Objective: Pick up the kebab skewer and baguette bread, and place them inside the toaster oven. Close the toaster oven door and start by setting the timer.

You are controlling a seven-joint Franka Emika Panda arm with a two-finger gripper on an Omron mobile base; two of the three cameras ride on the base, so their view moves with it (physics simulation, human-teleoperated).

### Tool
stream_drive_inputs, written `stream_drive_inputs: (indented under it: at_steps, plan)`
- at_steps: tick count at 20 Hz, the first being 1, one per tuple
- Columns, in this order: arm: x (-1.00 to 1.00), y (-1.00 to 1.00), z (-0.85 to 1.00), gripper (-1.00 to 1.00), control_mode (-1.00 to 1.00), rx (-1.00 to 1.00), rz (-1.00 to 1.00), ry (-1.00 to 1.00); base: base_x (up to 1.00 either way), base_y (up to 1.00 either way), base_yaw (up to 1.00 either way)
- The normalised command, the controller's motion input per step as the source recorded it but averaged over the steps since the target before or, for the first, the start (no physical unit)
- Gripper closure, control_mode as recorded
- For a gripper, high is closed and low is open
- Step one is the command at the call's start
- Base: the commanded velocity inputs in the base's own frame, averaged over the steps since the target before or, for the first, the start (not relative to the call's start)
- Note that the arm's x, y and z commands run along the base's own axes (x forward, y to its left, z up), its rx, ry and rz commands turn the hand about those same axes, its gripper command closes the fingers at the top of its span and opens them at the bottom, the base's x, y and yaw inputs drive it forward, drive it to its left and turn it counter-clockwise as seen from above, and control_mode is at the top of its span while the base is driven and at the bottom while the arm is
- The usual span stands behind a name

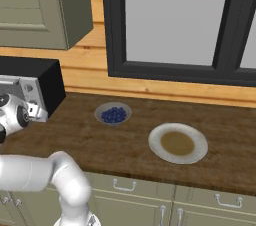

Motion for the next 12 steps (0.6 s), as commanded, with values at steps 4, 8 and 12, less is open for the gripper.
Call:
stream_drive_inputs:
  at_steps: [4,8,12]
  plan:
    - [0.02,-0.39,0.00,1.00,-1.00,0.23,-0.13,0.00,0.00,0.00,0.00]
    - [0.03,-0.23,0.00,1.00,-1.00,0.25,-0.16,-0.01,0.00,0.00,0.00]
    - [0.00,-0.17,0.00,1.00,-1.00,0.37,-0.31,-0.04,0.00,0.00,0.00]
